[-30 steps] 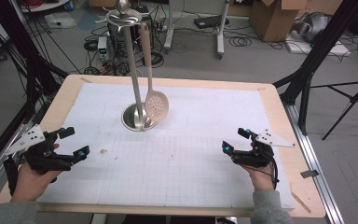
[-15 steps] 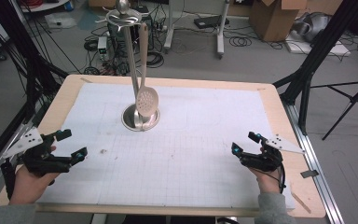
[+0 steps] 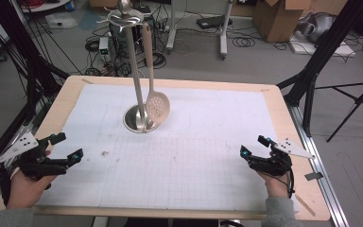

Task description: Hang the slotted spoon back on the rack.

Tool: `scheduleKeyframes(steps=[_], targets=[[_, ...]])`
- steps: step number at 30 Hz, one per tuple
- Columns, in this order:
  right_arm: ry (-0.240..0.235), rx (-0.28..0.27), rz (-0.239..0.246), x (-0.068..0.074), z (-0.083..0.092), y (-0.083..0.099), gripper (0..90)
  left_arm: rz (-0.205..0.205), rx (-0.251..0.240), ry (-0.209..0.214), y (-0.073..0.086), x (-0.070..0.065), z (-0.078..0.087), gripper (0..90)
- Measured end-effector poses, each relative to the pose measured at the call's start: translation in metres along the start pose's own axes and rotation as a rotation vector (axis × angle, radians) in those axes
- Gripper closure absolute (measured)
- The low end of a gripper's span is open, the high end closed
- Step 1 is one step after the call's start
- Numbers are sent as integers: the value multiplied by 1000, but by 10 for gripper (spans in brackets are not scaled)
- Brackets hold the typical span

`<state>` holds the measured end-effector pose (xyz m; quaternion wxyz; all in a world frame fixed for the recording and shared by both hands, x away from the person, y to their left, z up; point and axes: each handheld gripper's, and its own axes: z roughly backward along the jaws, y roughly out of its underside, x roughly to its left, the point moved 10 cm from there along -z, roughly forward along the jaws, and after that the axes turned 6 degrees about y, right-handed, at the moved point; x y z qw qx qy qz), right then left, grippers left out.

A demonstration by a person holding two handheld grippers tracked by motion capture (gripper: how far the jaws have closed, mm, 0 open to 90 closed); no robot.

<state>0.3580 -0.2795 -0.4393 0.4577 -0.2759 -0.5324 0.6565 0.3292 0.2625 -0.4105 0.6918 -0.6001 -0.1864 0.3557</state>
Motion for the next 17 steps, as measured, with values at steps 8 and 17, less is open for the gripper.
scheduleKeyframes(steps=[8, 17], targets=[[35, -3, -34, -13, 7, 2, 110, 16, -7, -36, 4, 9, 4, 20], [34, -3, -37, -16, 6, 4, 110, 19, -3, -53, 5, 10, 2, 20]])
